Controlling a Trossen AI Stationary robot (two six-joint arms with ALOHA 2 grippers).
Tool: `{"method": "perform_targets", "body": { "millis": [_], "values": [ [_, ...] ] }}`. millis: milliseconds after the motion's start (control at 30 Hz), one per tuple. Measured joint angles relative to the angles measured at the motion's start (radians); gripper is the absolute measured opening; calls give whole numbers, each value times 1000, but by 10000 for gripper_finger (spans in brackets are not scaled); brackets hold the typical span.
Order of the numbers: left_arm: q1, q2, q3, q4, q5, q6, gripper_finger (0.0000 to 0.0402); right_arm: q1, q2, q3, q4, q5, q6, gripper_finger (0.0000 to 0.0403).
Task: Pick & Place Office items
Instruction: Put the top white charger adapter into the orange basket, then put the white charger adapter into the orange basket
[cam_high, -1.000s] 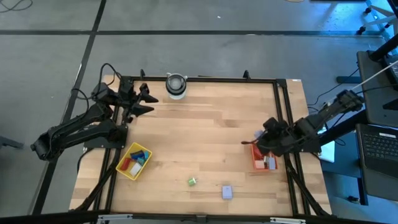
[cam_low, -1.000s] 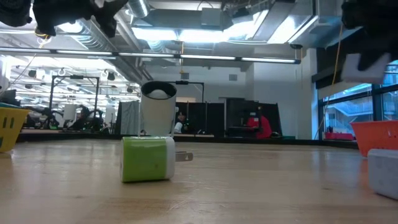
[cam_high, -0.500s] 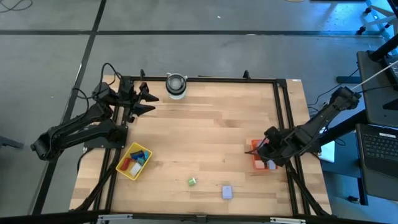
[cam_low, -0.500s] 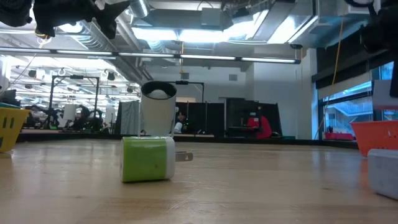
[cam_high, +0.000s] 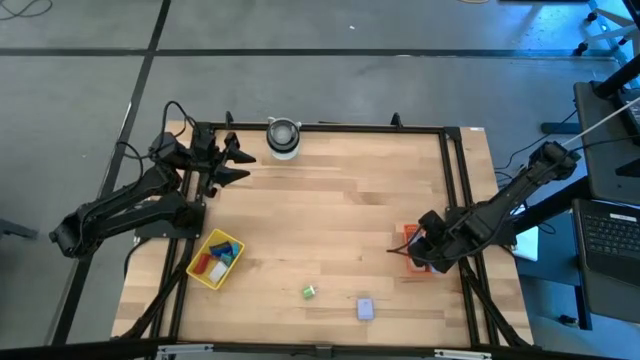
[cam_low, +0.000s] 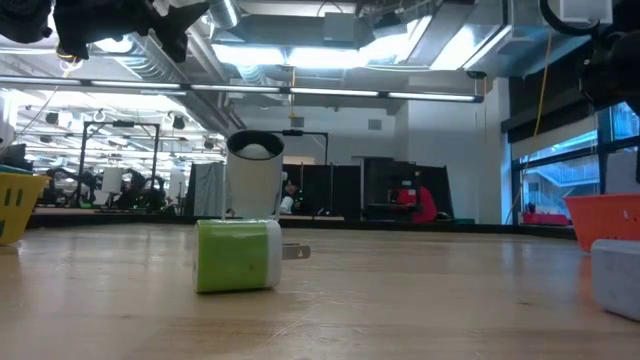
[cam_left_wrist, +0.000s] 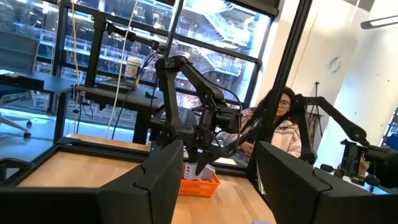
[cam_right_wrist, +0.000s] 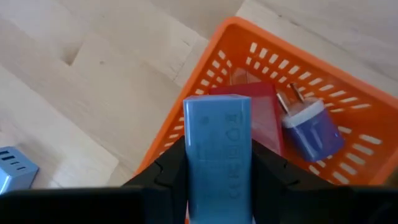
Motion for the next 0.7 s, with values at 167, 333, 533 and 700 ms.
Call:
{"method": "perform_targets", "body": {
  "millis": [167, 333, 533, 700],
  "values": [
    [0, 1, 0, 0, 0, 7, 200, 0, 6, 0, 0, -8, 1, 119],
    [0, 1, 0, 0, 0, 3, 200, -7, 4, 0, -2, 18, 2, 184],
    [0, 1, 0, 1, 12, 2, 200, -8, 4, 0, -17, 18, 2, 289],
    [0, 1, 0, 0, 13, 5, 200, -8, 3, 0, -63, 3, 21, 283]
  ]
}}
